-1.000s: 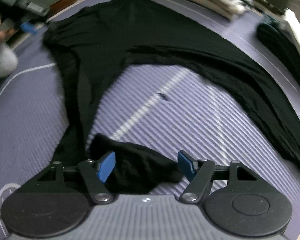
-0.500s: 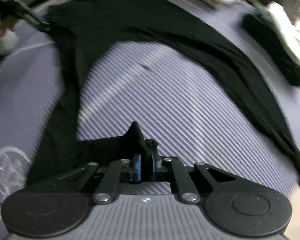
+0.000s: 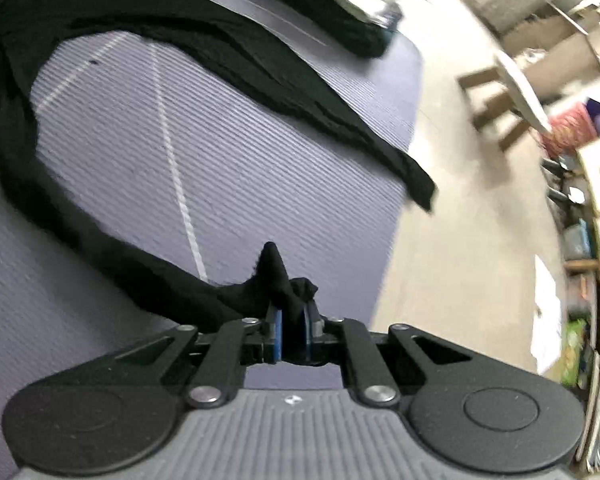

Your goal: Fold clothes

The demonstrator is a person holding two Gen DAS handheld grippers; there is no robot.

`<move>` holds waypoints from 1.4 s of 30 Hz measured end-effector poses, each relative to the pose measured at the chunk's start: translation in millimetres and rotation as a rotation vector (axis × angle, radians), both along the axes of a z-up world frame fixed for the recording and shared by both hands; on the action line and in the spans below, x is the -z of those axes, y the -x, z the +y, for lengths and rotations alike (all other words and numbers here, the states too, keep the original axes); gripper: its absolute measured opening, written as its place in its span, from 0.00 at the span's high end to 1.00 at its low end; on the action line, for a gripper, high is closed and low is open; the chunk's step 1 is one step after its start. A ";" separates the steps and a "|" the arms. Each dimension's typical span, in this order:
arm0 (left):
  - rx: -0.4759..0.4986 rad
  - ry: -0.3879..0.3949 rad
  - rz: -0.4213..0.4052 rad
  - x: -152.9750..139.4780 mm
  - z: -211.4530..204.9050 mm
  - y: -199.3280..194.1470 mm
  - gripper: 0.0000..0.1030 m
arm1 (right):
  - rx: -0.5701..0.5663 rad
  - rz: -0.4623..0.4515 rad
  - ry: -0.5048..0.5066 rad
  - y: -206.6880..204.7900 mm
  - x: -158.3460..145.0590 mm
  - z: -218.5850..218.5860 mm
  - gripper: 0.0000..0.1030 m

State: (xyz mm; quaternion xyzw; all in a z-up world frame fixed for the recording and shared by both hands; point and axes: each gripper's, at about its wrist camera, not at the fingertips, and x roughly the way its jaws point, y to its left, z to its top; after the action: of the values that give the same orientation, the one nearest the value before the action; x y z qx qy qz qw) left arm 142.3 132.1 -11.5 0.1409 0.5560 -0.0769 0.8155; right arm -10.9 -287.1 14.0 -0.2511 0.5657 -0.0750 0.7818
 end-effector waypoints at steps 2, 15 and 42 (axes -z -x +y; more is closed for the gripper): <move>-0.076 0.046 0.016 -12.4 8.4 -0.8 0.08 | 0.054 0.004 0.012 11.4 4.3 -8.7 0.89; 0.346 -0.158 0.001 49.1 -42.5 39.5 0.12 | -0.029 -0.040 -0.201 -27.7 13.0 25.8 0.56; 0.438 0.145 -0.036 85.3 -66.6 -13.8 0.12 | -0.220 0.054 -0.592 -86.5 60.5 83.7 0.97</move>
State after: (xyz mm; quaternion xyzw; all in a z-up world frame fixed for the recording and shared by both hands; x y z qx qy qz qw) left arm 156.0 65.5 -96.8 0.2008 0.4907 -0.2894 0.7970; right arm 75.5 -203.4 -46.5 -0.0744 0.5528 0.1846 0.8092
